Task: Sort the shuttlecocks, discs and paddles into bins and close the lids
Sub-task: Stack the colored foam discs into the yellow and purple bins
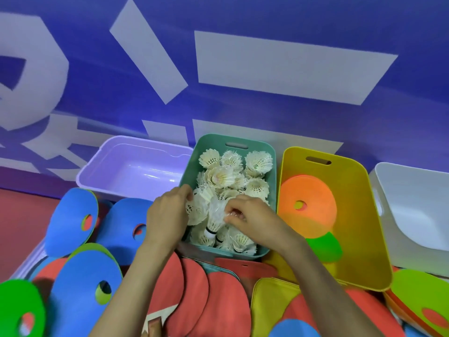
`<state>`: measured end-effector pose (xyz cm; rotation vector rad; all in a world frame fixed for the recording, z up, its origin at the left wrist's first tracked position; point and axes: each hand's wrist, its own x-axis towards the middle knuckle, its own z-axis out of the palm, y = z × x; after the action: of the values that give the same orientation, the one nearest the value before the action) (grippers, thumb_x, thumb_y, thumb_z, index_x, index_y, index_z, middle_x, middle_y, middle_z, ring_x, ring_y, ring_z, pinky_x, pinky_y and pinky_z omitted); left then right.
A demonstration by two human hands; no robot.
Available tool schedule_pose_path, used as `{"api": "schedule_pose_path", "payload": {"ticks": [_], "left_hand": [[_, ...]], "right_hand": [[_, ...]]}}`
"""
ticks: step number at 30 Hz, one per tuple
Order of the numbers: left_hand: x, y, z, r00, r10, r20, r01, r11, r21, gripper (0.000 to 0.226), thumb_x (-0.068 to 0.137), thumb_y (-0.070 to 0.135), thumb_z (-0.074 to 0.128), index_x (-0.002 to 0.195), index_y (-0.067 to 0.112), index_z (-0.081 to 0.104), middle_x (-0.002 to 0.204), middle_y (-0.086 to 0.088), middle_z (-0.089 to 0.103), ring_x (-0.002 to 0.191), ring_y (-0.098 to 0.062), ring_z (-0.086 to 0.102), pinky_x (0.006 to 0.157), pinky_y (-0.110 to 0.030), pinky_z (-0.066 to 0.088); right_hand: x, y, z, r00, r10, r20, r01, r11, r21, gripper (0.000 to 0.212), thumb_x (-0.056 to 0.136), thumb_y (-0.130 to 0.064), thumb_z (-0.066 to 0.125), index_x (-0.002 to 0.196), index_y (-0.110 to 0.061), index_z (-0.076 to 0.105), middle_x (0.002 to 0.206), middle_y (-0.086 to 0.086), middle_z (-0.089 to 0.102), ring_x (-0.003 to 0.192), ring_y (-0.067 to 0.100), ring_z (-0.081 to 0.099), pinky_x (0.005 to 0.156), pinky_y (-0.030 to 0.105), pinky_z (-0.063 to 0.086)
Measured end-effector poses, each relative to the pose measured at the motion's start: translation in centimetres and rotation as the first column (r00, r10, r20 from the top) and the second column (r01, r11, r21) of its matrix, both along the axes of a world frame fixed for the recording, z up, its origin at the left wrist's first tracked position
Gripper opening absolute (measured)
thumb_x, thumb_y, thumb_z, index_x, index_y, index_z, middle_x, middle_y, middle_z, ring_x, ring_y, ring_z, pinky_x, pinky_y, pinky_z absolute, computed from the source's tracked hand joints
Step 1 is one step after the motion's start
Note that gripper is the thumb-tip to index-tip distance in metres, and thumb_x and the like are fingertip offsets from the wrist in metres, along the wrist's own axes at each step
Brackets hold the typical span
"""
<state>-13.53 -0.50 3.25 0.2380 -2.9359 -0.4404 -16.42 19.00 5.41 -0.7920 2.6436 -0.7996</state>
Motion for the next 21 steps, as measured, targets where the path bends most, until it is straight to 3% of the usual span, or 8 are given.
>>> {"api": "schedule_pose_path", "payload": {"ticks": [5,9,13,17,21], "left_hand": [[0.0,-0.3,0.3,1.0,-0.022,0.012,0.023,0.99,-0.136,0.031,0.078,-0.007,0.048,0.099,0.014,0.059,0.092,-0.008,0.067,0.077,-0.033,0.057,0.067,-0.031,0.024],[-0.5,0.3,-0.9,0.969,-0.076,0.235,0.143,0.949,-0.28,0.036,0.078,-0.001,0.047,0.106,0.022,0.053,0.098,-0.001,0.067,0.09,-0.024,0.062,0.083,-0.03,0.029],[-0.8,1.7,-2.2,0.922,-0.102,0.374,0.266,0.868,-0.42,0.029,0.084,0.005,0.045,0.103,0.022,0.059,0.097,0.001,0.068,0.092,-0.021,0.062,0.094,-0.033,0.027],[-1.4,1.2,-2.2,0.922,-0.187,0.338,0.283,0.924,-0.259,0.038,0.083,0.005,0.046,0.113,0.025,0.058,0.118,0.005,0.057,0.108,-0.02,0.054,0.091,-0.032,0.031],[-0.7,0.8,-0.7,0.964,-0.204,0.171,0.214,0.976,-0.046,0.038,0.084,0.005,0.053,0.118,0.021,0.058,0.127,0.003,0.053,0.111,-0.025,0.053,0.087,-0.034,0.039]], "right_hand": [[0.4,-2.2,-1.8,0.998,0.066,-0.002,-0.066,0.993,0.094,0.011,0.091,-0.015,0.054,0.096,-0.013,0.064,0.092,-0.001,0.051,0.086,0.019,0.053,0.072,0.029,0.041],[0.5,-1.6,-2.6,0.993,0.095,-0.064,-0.07,0.945,0.318,0.015,0.081,0.006,0.051,0.077,-0.005,0.06,0.086,0.011,0.056,0.077,0.028,0.057,0.06,0.029,0.039],[0.5,-1.4,-2.8,0.972,0.129,-0.196,-0.034,0.903,0.428,0.019,0.082,0.006,0.054,0.086,-0.007,0.068,0.087,0.01,0.061,0.087,0.027,0.054,0.067,0.029,0.035],[1.2,-1.9,-3.2,0.98,0.17,-0.105,-0.104,0.883,0.457,0.025,0.088,-0.004,0.053,0.107,-0.011,0.068,0.104,0.01,0.063,0.109,0.027,0.046,0.088,0.036,0.037],[1.4,-0.7,-2.0,0.997,0.081,0.009,-0.08,0.963,0.257,0.041,0.091,-0.019,0.056,0.132,-0.02,0.05,0.133,0.005,0.05,0.124,0.025,0.041,0.103,0.038,0.037]]}}
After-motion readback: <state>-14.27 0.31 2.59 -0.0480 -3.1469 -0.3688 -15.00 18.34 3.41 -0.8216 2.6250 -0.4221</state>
